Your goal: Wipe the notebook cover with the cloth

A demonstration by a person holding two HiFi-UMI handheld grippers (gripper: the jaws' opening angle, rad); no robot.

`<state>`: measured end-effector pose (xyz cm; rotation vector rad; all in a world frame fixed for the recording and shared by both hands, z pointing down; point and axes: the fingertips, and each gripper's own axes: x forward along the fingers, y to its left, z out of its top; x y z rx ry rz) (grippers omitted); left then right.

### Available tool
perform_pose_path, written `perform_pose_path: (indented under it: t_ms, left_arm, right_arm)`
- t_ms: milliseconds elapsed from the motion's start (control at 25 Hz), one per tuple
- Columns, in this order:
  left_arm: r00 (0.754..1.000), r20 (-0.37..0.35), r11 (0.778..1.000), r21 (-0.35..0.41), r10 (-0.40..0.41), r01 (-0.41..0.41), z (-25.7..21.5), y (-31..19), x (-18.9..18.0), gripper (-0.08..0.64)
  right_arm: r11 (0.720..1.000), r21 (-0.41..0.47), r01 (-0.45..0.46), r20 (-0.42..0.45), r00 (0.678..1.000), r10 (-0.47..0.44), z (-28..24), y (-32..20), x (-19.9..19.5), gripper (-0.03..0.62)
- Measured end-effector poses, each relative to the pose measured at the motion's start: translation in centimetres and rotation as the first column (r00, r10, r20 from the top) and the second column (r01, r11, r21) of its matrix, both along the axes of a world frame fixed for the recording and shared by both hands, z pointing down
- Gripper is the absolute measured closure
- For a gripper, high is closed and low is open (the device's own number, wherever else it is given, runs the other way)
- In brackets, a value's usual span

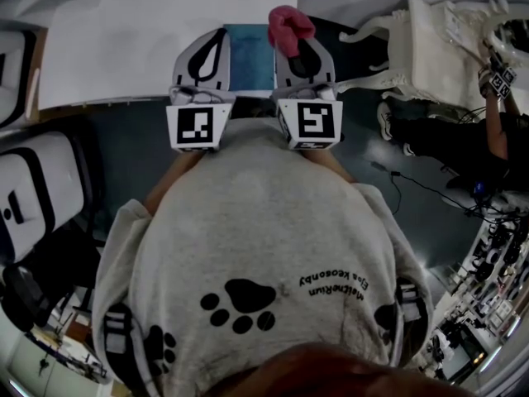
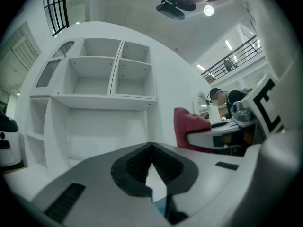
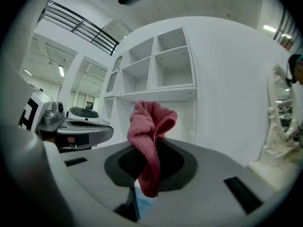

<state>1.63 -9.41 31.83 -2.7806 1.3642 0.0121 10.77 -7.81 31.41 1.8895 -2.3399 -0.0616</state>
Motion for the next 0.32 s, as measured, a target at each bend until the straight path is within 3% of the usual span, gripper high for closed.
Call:
perform_pose_path:
  t_ms: [320]
  left_arm:
    - [1.000, 0.024, 1.000, -0.011, 0.000, 0.000, 0.53, -0.01, -0.29, 0.548]
  right_arm:
    - [1.000, 0.002, 0.009, 0.004, 1.000, -0.009, 0.01, 0.10, -0.05, 0.532]
